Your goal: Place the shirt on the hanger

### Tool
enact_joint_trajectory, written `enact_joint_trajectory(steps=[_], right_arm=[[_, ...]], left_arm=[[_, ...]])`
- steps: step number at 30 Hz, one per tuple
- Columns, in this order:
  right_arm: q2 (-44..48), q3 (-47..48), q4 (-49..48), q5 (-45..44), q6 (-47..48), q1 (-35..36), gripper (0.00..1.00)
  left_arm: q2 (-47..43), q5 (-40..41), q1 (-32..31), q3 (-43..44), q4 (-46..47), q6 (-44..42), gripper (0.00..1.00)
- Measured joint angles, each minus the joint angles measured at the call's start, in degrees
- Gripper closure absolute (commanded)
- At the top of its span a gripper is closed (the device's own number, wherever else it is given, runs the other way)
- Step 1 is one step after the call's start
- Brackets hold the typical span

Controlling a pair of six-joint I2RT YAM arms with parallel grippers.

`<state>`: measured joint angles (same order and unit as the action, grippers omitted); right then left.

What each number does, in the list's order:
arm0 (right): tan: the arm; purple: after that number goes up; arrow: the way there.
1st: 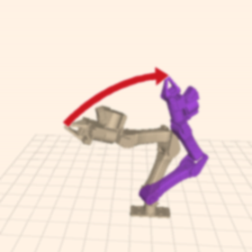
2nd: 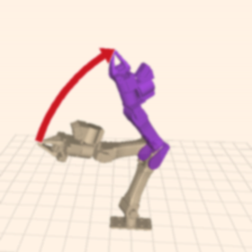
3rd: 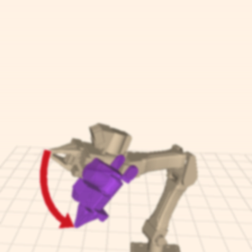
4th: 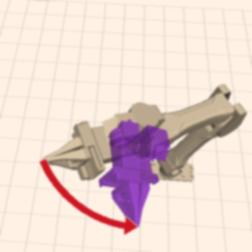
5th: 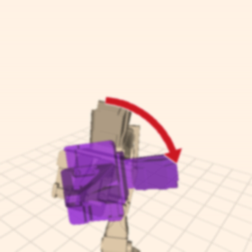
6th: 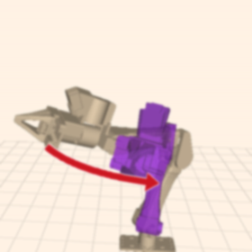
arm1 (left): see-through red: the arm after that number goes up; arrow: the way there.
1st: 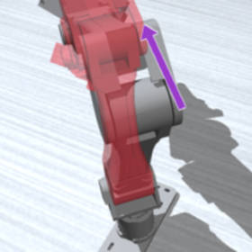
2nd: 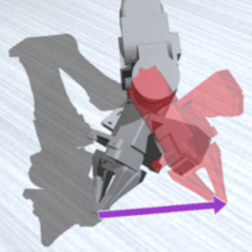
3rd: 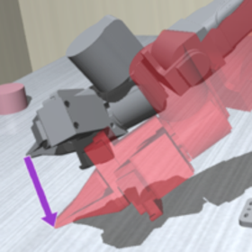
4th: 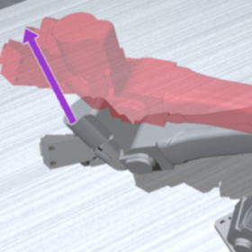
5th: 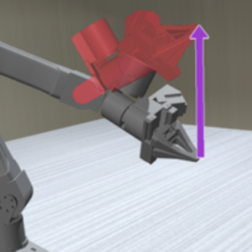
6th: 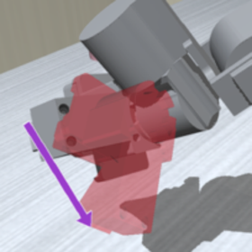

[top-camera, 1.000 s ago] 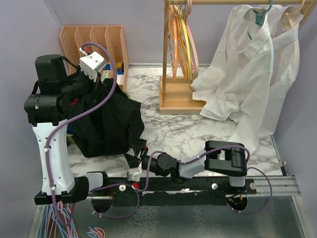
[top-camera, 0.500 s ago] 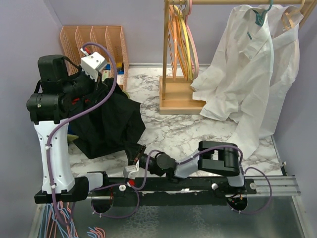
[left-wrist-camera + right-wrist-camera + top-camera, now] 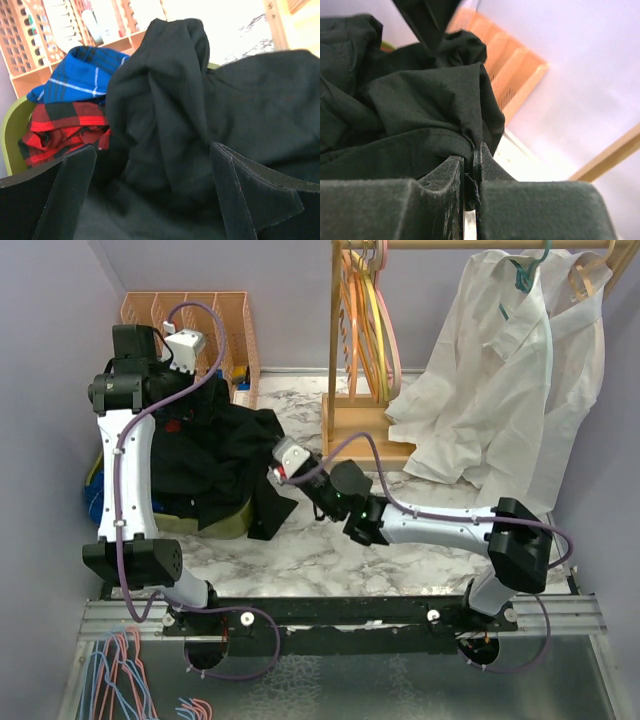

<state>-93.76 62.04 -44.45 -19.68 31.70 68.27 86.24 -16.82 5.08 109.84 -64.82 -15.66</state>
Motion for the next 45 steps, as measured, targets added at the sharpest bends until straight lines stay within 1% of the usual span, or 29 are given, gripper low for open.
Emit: enact_joint_trajectory(steps=[2, 4, 8, 10, 13, 15, 17, 21, 25, 27, 29, 33, 35, 37, 38, 39, 40, 41, 42, 44, 45], right_arm=[[-0.26, 2.86, 7.23, -0.46, -4.74, -2.97, 0.99], [-0.81, 6.38, 15.26, -0.44, -10.95, -6.19, 0.99], [-2.29, 12.00, 29.86, -0.35, -23.71, -12.17, 0.99], [-3.65, 14.36, 32.83, -0.37, -26.69, -14.91, 0.99], [-4.79, 14.91, 38.29, -0.24, -31.69, -17.29, 0.99], [-5.33, 14.78, 40.46, 0.02, -33.66, -17.42, 0.99], [-5.73, 14.75, 41.53, 0.59, -34.86, -17.33, 0.99], [-6.49, 14.75, 42.36, 2.08, -36.87, -17.33, 0.99], [-7.65, 14.78, 42.80, 3.78, -38.58, -17.33, 0.99], [-8.26, 14.78, 43.28, 4.44, -39.45, -17.35, 0.99], [-8.61, 14.80, 43.69, 5.01, -40.11, -17.33, 0.99], [-8.83, 14.80, 44.09, 6.40, -41.62, -17.33, 0.99], [-8.90, 14.93, 44.11, 7.21, -42.18, -17.33, 0.99], [-9.14, 15.28, 44.11, 7.96, -42.69, -17.33, 0.99], [-9.25, 15.41, 44.09, 8.33, -42.91, -17.33, 0.99], [-9.33, 15.45, 44.09, 8.68, -43.08, -17.33, 0.99], [-9.35, 15.45, 44.09, 9.01, -43.36, -17.33, 0.99], [-9.35, 15.45, 44.11, 9.38, -43.56, -17.33, 0.99], [-9.35, 15.45, 44.09, 9.70, -43.69, -17.33, 0.99], [-9.35, 15.45, 44.04, 10.36, -44.00, -17.33, 0.99], [-9.33, 15.45, 44.04, 10.71, -44.15, -17.33, 0.99]], left_arm=[[1.84, 1.75, 0.55, 0.55, -0.98, 0.44, 0.01], [3.04, 2.38, 1.81, 3.10, -2.47, 0.61, 0.01], [2.58, -0.13, 8.48, 8.11, -3.85, -0.74, 0.01], [0.63, -2.99, 11.76, 8.35, -4.61, -3.54, 0.01], [-4.28, -9.70, 11.63, 6.69, -8.41, -12.15, 0.01], [-10.38, -11.56, 9.14, 2.54, -10.38, -18.84, 0.01], [-16.44, -11.67, 6.38, -1.97, -12.35, -24.48, 0.01], [-23.45, -8.92, 4.74, -10.16, -14.56, -31.58, 0.01], [-24.13, -3.54, 3.67, -20.52, -10.45, -35.67, 0.02], [-24.09, -0.74, 3.10, -26.01, -7.80, -38.16, 0.09], [-24.50, 0.68, 2.38, -29.24, -6.29, -40.59, 0.11], [-25.86, 1.90, 0.55, -32.09, -4.57, -45.00, 0.09], [-26.77, 2.38, -0.92, -34.45, -2.80, -45.55, 0.08], [-26.95, 3.26, -1.81, -36.54, -0.57, -45.75, 0.10], [-26.95, 3.72, -2.25, -37.83, 0.79, -45.68, 0.13], [-26.93, 4.57, -2.75, -39.39, 2.62, -45.51, 0.18], [-26.93, 5.07, -3.13, -40.74, 4.13, -45.22, 0.26], [-26.93, 6.05, -3.54, -42.27, 6.10, -44.70, 0.36], [-26.86, 6.60, -3.89, -43.47, 7.58, -44.33, 0.50], [-26.73, 8.17, -4.55, -45.59, 10.91, -43.23, 1.00], [-26.51, 9.09, -4.96, -46.53, 12.59, -42.42, 1.00]])
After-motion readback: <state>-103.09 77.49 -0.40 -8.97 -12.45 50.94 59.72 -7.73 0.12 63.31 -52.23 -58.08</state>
